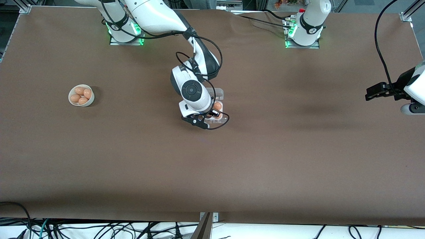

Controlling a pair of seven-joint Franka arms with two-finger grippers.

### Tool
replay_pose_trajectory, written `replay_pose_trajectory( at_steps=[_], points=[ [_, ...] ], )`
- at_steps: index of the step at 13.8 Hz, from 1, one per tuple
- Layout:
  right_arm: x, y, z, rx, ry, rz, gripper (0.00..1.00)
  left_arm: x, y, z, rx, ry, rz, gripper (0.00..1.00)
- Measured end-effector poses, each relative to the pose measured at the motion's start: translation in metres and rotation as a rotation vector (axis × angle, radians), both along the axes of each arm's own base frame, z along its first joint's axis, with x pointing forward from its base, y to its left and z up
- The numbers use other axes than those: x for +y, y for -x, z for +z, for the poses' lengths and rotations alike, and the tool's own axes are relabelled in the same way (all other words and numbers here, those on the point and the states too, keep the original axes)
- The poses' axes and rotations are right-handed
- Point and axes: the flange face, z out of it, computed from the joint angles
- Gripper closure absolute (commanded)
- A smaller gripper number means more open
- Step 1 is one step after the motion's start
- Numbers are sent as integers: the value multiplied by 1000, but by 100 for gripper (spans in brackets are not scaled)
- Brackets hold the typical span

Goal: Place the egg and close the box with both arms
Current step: 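Lower the egg into the empty box slot and open the right gripper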

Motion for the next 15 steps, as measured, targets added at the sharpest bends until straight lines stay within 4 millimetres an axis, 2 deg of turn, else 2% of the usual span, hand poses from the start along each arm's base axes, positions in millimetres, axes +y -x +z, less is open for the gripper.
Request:
replay_pose_trajectory(
  at_steps=[2,7,11,13,15],
  points=[
    [-1,-1,-1,0,1,-2,0,0,0,0,0,0,0,0],
    [-8,-12,6,-25,0,-18,0,0,0,0,0,0,0,0],
    [-32,-39,27,-63,-6,-62,0,-6,0,0,0,7,-9,0],
    [-51,-54,43,-72,-2,-87,0,-26,-1,-1,1,63,-29,0],
    [-76,-63,57,-46,28,-62,0,-58,2,-2,25,100,-75,0]
  ],
)
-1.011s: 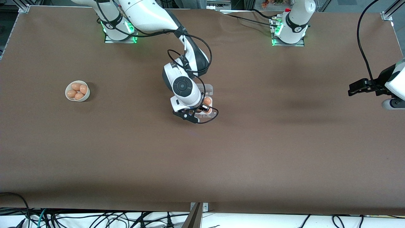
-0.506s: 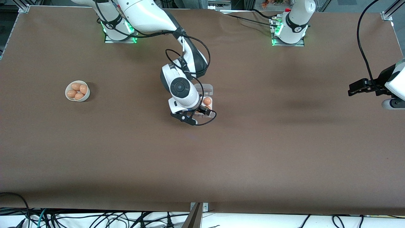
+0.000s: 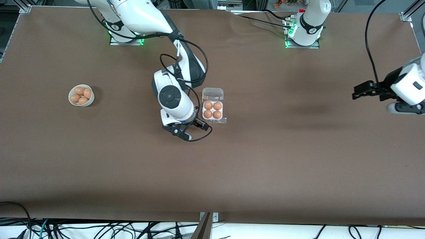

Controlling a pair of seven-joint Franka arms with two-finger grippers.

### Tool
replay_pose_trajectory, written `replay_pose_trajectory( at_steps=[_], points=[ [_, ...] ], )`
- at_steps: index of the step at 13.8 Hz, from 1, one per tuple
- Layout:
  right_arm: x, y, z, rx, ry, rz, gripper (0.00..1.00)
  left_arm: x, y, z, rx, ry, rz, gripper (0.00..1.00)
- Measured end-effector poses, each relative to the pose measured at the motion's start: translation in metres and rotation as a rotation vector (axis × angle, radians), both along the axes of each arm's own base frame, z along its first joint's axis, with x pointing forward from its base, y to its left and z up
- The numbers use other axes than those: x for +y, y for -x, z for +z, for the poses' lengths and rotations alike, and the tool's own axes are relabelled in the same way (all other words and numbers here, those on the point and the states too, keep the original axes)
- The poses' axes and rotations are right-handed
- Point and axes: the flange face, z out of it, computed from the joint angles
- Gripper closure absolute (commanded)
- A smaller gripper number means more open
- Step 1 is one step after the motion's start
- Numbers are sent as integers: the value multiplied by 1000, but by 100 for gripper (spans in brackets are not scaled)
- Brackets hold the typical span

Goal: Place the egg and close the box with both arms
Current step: 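Lower the egg into the empty box slot and open the right gripper, then withdraw the right gripper to the bowl while the left gripper reaches the lid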

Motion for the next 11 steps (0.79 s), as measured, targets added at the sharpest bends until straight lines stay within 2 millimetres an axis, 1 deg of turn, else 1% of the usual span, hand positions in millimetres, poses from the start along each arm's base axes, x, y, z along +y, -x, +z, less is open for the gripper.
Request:
replay_pose_trajectory(
  at_steps=[2,4,5,6,8,9,10,11],
  points=[
    [-31,-10,15,34,34,51,0,-38,7,-3,41,25,-49,0],
    [-65,-22,28,59,60,91,0,-79,14,-8,83,79,-46,0],
    [-83,-28,33,69,69,114,0,-100,17,-12,112,122,-27,2],
    [-102,-34,37,77,75,135,0,-119,19,-17,147,170,1,13],
    [-138,-47,42,85,74,171,0,-150,23,-28,222,241,57,53],
    [-155,-52,42,96,69,180,0,-166,27,-35,269,247,71,69],
    [-172,-57,43,110,64,178,0,-184,33,-45,315,234,70,83],
    [-188,-61,45,118,51,166,0,-203,38,-56,351,219,62,89]
  ],
)
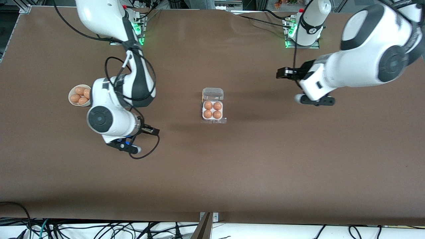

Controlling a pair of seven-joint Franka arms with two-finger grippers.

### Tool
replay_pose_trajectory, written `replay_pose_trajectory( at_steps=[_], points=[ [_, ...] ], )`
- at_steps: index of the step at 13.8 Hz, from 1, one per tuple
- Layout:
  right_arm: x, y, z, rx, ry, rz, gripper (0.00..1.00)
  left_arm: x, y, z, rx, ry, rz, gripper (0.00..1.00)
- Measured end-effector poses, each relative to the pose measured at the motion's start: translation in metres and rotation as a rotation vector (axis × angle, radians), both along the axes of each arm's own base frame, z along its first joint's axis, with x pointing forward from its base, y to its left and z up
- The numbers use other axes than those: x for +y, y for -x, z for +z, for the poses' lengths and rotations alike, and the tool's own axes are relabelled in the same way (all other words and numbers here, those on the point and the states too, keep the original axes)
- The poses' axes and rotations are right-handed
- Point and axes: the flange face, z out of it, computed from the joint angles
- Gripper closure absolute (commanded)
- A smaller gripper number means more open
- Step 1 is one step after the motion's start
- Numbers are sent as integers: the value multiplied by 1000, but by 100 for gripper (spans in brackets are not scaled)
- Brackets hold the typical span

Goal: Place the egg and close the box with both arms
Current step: 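Withdraw the right gripper to the bowl while the left gripper reaches the lid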

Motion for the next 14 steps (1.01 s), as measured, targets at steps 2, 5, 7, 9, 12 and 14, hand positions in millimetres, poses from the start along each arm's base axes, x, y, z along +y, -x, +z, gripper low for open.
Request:
replay_pose_trajectory(
  at_steps=[2,5,7,9,12,14],
  points=[
    [-28,-4,12,18,-63,-31,0,-32,6,-27,73,12,-20,100],
    [-82,-1,44,11,-69,20,0,-74,13,-75,188,33,-37,100],
    [-114,11,67,-6,-49,100,0,-110,20,-104,217,19,-57,100],
    [-139,25,99,-48,-40,170,0,-141,23,-127,239,4,-66,98],
    [-179,58,164,-136,-21,175,0,-176,28,-170,267,-23,-57,98],
    [-204,82,205,-189,-20,178,0,-196,35,-197,270,-35,-50,98]
  ],
)
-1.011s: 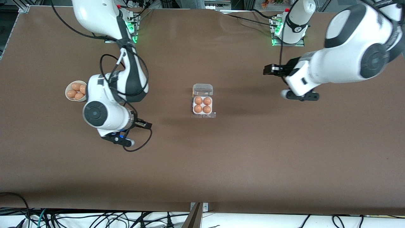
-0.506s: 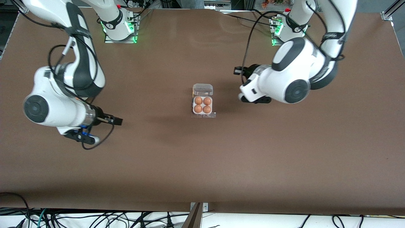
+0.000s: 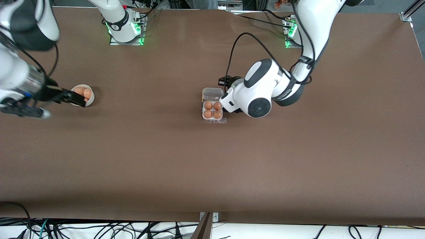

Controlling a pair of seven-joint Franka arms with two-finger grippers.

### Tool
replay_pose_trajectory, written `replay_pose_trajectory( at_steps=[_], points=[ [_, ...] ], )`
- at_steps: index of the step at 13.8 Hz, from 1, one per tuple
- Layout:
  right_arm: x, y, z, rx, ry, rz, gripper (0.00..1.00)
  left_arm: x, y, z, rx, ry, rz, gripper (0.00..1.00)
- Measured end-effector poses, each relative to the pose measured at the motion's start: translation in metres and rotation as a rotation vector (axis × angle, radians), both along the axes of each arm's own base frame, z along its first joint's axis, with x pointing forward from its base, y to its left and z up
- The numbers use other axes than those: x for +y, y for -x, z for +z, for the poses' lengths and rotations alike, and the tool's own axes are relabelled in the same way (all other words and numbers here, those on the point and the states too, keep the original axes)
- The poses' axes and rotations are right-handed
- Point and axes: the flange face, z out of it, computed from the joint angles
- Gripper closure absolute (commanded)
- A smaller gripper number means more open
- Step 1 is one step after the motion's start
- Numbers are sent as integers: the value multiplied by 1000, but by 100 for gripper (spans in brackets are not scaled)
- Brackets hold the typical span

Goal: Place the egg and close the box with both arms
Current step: 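Withdraw the right gripper to the bowl while the left gripper reaches the lid, then fold the clear lid over the eggs with the left gripper and press shut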

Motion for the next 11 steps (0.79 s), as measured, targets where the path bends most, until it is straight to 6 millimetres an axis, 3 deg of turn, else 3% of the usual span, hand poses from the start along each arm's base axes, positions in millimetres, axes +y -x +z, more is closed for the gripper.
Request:
replay_pose_trajectory(
  at_steps=[3,6,11],
  points=[
    [-15,21,32,-11,10,36,0,-22,11,-19,-1,-10,-7,98],
    [-28,23,54,-31,15,28,0,-30,19,-29,13,-21,-19,98],
    [-34,21,68,-50,34,28,0,-38,24,-47,19,-30,-20,98]
  ],
)
